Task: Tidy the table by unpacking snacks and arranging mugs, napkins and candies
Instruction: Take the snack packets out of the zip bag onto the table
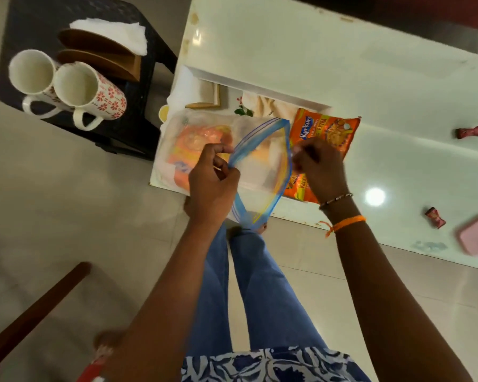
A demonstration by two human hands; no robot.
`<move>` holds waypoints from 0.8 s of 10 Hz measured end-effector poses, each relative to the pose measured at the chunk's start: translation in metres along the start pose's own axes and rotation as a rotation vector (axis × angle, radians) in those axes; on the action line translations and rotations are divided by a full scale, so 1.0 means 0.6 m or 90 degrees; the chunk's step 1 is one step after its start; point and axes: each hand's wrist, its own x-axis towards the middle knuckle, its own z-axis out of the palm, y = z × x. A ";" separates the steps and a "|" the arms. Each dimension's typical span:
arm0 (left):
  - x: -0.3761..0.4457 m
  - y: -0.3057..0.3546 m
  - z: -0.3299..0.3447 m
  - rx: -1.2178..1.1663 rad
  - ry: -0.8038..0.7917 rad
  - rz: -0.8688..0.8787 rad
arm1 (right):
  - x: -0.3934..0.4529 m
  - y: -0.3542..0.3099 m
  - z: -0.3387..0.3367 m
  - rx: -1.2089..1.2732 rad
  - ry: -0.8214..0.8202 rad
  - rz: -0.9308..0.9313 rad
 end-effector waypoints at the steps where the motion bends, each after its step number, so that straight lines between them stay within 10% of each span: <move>1: -0.005 0.004 -0.019 -0.023 0.021 0.006 | -0.032 -0.023 0.087 0.036 -0.255 0.047; 5: 0.028 -0.002 -0.109 -0.047 0.076 -0.024 | 0.032 -0.060 0.285 -0.154 -0.404 0.173; 8: 0.018 -0.011 -0.063 -0.007 0.018 0.014 | -0.021 -0.044 0.169 -0.045 0.012 0.079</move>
